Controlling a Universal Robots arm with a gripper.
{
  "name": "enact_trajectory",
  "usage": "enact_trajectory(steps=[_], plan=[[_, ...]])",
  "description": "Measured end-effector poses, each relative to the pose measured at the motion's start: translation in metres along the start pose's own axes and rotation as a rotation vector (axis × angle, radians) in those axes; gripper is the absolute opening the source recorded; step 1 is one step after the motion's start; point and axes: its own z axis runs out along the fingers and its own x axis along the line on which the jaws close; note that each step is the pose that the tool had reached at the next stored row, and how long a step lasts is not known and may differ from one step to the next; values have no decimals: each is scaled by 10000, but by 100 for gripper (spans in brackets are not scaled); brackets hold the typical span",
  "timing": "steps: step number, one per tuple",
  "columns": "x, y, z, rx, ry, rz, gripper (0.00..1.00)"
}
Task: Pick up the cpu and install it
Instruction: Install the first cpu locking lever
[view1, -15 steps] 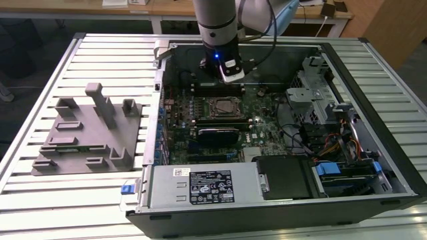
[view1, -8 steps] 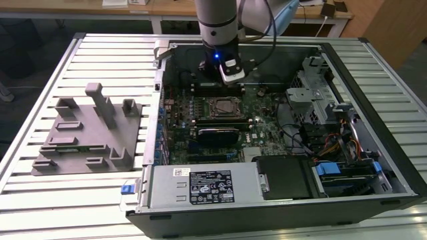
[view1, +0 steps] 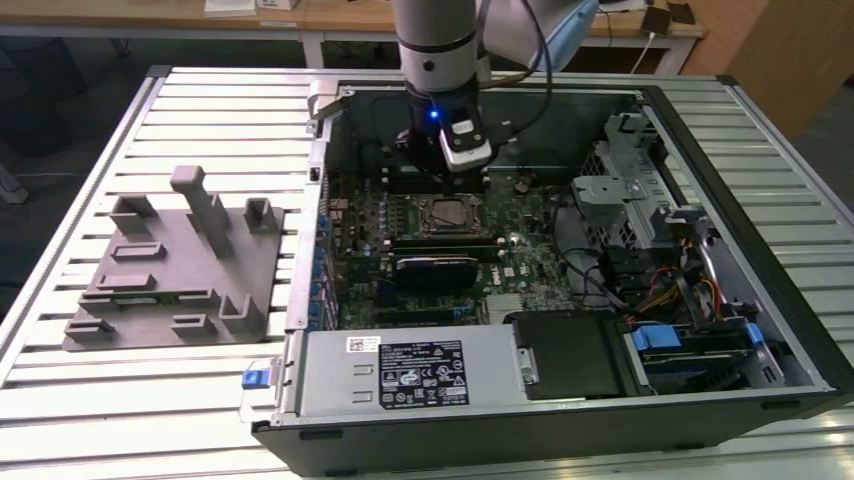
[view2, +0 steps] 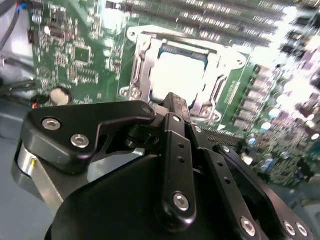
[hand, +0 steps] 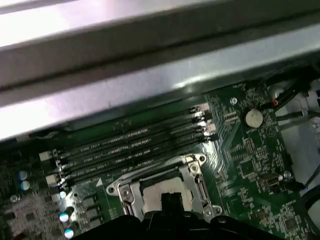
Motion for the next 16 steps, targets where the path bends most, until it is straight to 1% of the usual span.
enact_trajectory(steps=[2,3,6,8,12,13,14,15,16], plan=[[-11,-34,2,74,-18,-11,11],[-18,-53,3,94,-23,-15,11],[-37,-106,5,120,-16,-18,11],[-42,-111,9,147,61,-18,11],[-42,-112,8,156,83,-17,11],[-43,-111,10,168,126,-19,11],[-43,-111,11,194,205,-20,11],[-43,-111,11,206,234,-21,11],[-42,-111,11,207,240,-20,11]])
